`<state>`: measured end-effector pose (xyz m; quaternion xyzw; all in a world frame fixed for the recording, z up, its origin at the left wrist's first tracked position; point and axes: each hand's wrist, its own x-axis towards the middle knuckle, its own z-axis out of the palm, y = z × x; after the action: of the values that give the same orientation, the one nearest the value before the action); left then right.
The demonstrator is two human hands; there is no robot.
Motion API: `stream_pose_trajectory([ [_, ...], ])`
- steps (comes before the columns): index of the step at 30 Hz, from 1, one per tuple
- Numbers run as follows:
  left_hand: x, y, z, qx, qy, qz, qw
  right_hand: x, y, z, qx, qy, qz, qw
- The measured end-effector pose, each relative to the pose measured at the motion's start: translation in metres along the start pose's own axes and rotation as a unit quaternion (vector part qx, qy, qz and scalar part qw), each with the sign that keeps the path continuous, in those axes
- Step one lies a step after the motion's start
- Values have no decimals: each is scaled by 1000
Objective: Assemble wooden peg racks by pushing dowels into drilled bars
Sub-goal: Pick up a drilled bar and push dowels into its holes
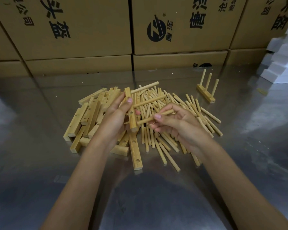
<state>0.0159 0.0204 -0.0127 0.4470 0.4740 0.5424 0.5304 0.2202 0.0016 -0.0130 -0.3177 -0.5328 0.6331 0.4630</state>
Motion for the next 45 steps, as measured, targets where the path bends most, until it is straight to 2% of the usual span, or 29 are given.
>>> stream_pose_trajectory([
  [5, -2, 0, 4, -10, 24, 4, 1000, -1, 9, 15, -92, 53, -54, 993],
  [9, -2, -3, 10, 8, 70, 26, 997, -2, 16, 26, -97, 75, -103, 987],
  [13, -2, -3, 12, 5, 96, 22, 995, -3, 17, 28, -53, 65, -125, 989],
  [17, -3, -3, 12, 27, 102, 16, 994, -4, 17, 28, -51, 43, -107, 992],
  [20, -2, -3, 9, 28, 95, 13, 995, -4, 14, 26, -139, 30, -102, 985],
  [23, -2, -4, 6, 34, 87, 19, 995, -5, 13, 26, -298, 8, -132, 945],
  [26, -3, -5, 7, 41, 76, 15, 996, -8, 14, 29, -381, -5, -140, 914],
  [30, -5, -3, 8, 28, 58, 14, 998, -11, 16, 34, -524, -21, -220, 822],
  [34, -6, -1, 8, 66, 43, 23, 997, -12, 8, 36, -644, 5, -307, 701],
  [36, -7, -1, 11, 80, 41, 21, 996, -13, 8, 37, -667, 2, -319, 674],
  [38, -8, -2, 13, 83, 39, 24, 995, -14, 9, 38, -663, 4, -297, 687],
  [45, -12, -1, 17, 72, 15, 35, 997, -12, 14, 37, -551, 15, -212, 807],
])
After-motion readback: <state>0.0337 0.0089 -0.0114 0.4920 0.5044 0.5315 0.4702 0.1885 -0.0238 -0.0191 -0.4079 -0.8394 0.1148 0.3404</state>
